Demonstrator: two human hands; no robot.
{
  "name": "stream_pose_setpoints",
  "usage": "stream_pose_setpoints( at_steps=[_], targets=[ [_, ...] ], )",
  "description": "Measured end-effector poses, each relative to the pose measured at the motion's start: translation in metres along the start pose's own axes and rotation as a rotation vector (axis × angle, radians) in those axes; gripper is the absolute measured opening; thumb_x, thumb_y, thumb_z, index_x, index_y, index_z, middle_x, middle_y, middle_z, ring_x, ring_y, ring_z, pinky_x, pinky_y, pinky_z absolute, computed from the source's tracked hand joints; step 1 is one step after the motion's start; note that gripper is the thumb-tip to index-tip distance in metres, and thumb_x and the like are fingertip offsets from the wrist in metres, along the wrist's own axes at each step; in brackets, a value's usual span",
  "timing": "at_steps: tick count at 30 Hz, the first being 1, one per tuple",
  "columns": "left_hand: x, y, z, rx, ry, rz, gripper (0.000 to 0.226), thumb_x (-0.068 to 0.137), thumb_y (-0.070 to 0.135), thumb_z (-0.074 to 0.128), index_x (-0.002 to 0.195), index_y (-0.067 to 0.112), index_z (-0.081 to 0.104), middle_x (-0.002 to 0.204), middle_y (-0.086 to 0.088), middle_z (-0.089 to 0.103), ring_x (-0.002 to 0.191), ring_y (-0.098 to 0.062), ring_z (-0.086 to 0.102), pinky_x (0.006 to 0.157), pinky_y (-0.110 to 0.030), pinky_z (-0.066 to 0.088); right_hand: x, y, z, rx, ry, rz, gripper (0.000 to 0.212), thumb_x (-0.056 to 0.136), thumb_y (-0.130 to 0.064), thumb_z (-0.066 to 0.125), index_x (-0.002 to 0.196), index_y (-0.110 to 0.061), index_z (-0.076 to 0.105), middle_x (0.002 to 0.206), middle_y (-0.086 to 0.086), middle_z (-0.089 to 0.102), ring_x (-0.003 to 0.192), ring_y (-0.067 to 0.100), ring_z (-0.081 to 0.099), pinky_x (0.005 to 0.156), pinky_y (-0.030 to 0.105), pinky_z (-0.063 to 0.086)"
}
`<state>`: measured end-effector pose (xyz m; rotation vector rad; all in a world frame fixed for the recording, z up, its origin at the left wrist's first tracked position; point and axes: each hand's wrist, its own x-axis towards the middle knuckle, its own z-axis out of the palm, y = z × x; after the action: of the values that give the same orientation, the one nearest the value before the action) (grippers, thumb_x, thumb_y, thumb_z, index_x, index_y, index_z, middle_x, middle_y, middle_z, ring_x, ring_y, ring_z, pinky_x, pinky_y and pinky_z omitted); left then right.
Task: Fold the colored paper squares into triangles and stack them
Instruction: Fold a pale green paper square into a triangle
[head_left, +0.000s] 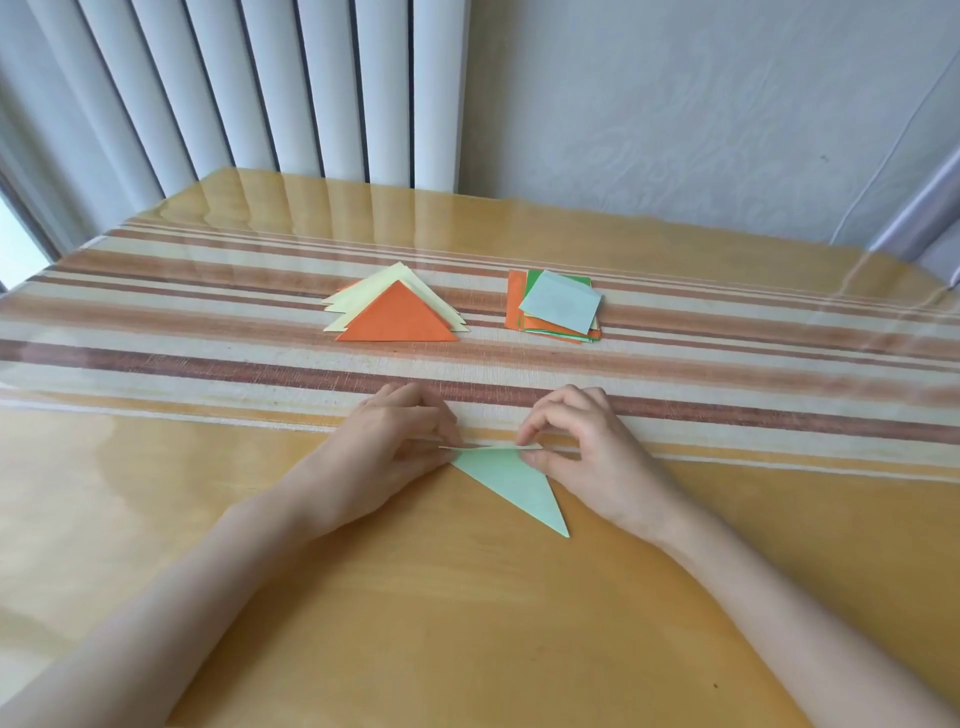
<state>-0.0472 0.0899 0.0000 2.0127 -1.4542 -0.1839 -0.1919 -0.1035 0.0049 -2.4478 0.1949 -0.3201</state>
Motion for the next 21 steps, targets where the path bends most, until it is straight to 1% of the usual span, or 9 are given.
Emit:
stream_pose_setpoints(
  at_steps=[1,3,5,7,9,11,15,19,21],
  targets=[
    [-0.003,-0.001,0.000,0.032,0.001,0.031,0.012,0.088,0.033,0.055,0.097,0.036,0.063,0.105,0.015,0.056,0.099,-0.011,0.051,0.085,-0.034,0.047,-0.003,0.003,0.001,-0.049,0.026,-0.049,0.007,0.088,-0.015,0.068,0.093,-0.020,0.069,0.100,-0.008,0.054,0.107,0.009,0.040,0.095,0.025,0.037],
    [-0.009,0.000,-0.001,0.127,0.009,0.072,0.024,0.092,0.031,0.046,0.102,0.029,0.068,0.108,0.009,0.059,0.098,-0.011,0.051,0.084,-0.028,0.043,-0.009,0.008,0.002,-0.191,0.094,-0.166,0.014,0.087,-0.013,0.063,0.096,-0.017,0.073,0.098,-0.006,0.058,0.103,0.013,0.043,0.091,0.034,0.042],
    [-0.017,0.004,-0.001,0.257,0.031,0.120,0.037,0.091,0.026,0.037,0.107,0.024,0.070,0.110,0.004,0.062,0.098,-0.014,0.051,0.086,-0.027,0.041,-0.015,0.012,0.001,-0.359,0.142,-0.287,0.031,0.083,-0.002,0.054,0.101,-0.017,0.074,0.098,-0.001,0.060,0.101,0.019,0.045,0.088,0.036,0.044],
    [-0.025,0.009,0.003,0.398,0.074,0.144,0.042,0.088,0.018,0.035,0.107,0.023,0.072,0.109,0.001,0.063,0.096,-0.018,0.054,0.085,-0.030,0.044,-0.019,0.012,0.001,-0.501,0.173,-0.351,0.046,0.079,0.006,0.043,0.106,-0.015,0.073,0.100,0.004,0.061,0.100,0.025,0.046,0.089,0.037,0.041],
    [-0.029,0.015,0.011,0.496,0.112,0.138,0.040,0.083,0.006,0.043,0.108,0.019,0.071,0.106,-0.001,0.063,0.093,-0.022,0.057,0.084,-0.032,0.043,-0.020,0.006,0.003,-0.597,0.204,-0.374,0.048,0.079,0.003,0.034,0.104,-0.011,0.073,0.098,0.008,0.061,0.098,0.027,0.046,0.092,0.038,0.037],
    [-0.030,0.019,0.018,0.533,0.134,0.129,0.037,0.077,0.002,0.052,0.107,0.015,0.070,0.102,-0.002,0.062,0.088,-0.024,0.060,0.081,-0.030,0.039,-0.017,-0.005,0.011,-0.658,0.197,-0.396,0.046,0.078,0.002,0.035,0.104,-0.008,0.071,0.094,0.008,0.060,0.092,0.027,0.047,0.094,0.040,0.036],
    [-0.030,0.022,0.019,0.550,0.145,0.135,0.038,0.084,0.012,0.042,0.108,0.015,0.071,0.100,0.000,0.063,0.085,-0.021,0.061,0.077,-0.030,0.039,-0.014,-0.016,0.023,-0.724,0.148,-0.389,0.061,0.071,0.006,0.039,0.121,-0.017,0.066,0.090,0.006,0.052,0.087,0.025,0.044,0.098,0.040,0.030],
    [-0.033,0.024,0.018,0.561,0.159,0.138,0.037,0.087,0.016,0.038,0.103,0.014,0.072,0.093,0.002,0.065,0.082,-0.023,0.062,0.076,-0.031,0.039,-0.016,-0.015,0.020,-0.749,0.164,-0.305,0.065,0.072,-0.001,0.028,0.120,-0.021,0.067,0.088,0.004,0.051,0.084,0.026,0.048,0.103,0.043,0.027],
    [-0.033,0.026,0.018,0.563,0.165,0.133,0.038,0.087,0.017,0.038,0.103,0.015,0.072,0.093,0.004,0.065,0.082,-0.022,0.062,0.075,-0.032,0.043,-0.019,-0.014,0.017,-0.759,0.178,-0.270,0.066,0.071,-0.002,0.026,0.118,-0.022,0.068,0.086,0.003,0.051,0.082,0.027,0.048,0.103,0.044,0.028]
  ],
)
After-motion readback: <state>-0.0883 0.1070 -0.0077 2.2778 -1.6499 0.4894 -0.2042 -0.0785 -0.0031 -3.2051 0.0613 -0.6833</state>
